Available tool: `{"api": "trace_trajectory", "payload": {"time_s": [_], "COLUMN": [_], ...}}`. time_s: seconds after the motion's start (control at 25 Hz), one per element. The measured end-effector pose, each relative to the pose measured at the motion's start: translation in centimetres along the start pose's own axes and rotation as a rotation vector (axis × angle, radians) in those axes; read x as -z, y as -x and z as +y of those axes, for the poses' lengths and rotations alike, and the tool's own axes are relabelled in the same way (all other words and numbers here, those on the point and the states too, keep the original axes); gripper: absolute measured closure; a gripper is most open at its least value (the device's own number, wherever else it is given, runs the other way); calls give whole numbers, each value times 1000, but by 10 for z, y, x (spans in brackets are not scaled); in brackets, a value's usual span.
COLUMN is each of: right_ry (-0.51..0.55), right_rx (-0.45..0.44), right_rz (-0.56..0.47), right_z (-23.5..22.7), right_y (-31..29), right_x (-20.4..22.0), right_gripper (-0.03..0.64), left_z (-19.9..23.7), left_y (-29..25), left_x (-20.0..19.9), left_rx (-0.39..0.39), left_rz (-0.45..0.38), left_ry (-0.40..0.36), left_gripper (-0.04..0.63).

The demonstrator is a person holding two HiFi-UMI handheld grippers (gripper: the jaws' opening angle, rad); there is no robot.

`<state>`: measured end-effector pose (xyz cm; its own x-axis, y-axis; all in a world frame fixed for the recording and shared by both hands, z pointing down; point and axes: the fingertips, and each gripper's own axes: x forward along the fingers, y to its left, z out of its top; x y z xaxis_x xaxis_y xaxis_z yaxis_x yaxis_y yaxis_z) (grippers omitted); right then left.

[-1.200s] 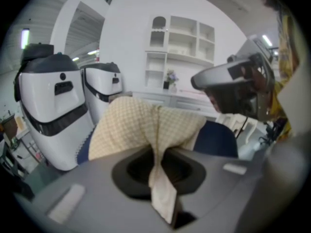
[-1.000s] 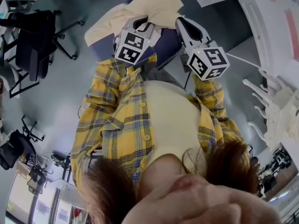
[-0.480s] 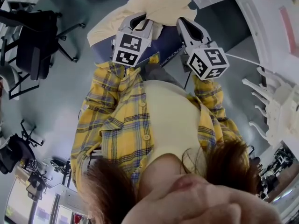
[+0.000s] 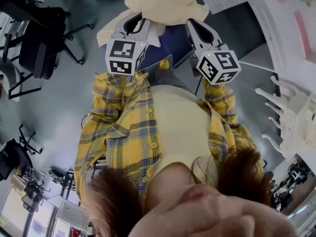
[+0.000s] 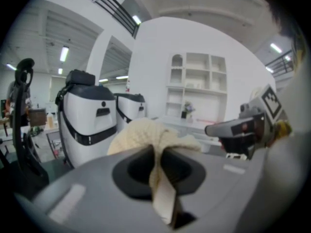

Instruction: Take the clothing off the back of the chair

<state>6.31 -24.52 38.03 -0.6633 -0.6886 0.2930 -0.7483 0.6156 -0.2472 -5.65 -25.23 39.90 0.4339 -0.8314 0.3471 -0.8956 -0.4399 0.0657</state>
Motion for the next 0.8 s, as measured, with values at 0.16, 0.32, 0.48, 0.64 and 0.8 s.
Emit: {"api": "trace_trajectory", "payload": {"time_s": [0.16, 0.32, 0.48, 0.64, 0.8], "right_ry": [11, 17, 24, 30, 34], "right_rx": [-31, -61, -81, -99, -119], "right_rz": [-3, 0, 1, 4, 13], "right_z": [18, 36, 48, 60, 73], "right_y": [-2, -8, -10, -13, -17], "right_x": [-2, -1, -1, -1, 2], "right_gripper": [601, 601, 601, 601, 601], "left_z": [16, 31, 42, 52, 61], "left_y": [28, 54, 74, 93, 111], "left_x": [-9, -11, -12, -11, -8], "left_rx": [-51, -101, -142, -185, -210], "left_rz": [-30, -49, -63, -64, -78], "left_ry": [14, 20, 34, 33, 61], "left_gripper": [554, 554, 554, 554, 554]}}
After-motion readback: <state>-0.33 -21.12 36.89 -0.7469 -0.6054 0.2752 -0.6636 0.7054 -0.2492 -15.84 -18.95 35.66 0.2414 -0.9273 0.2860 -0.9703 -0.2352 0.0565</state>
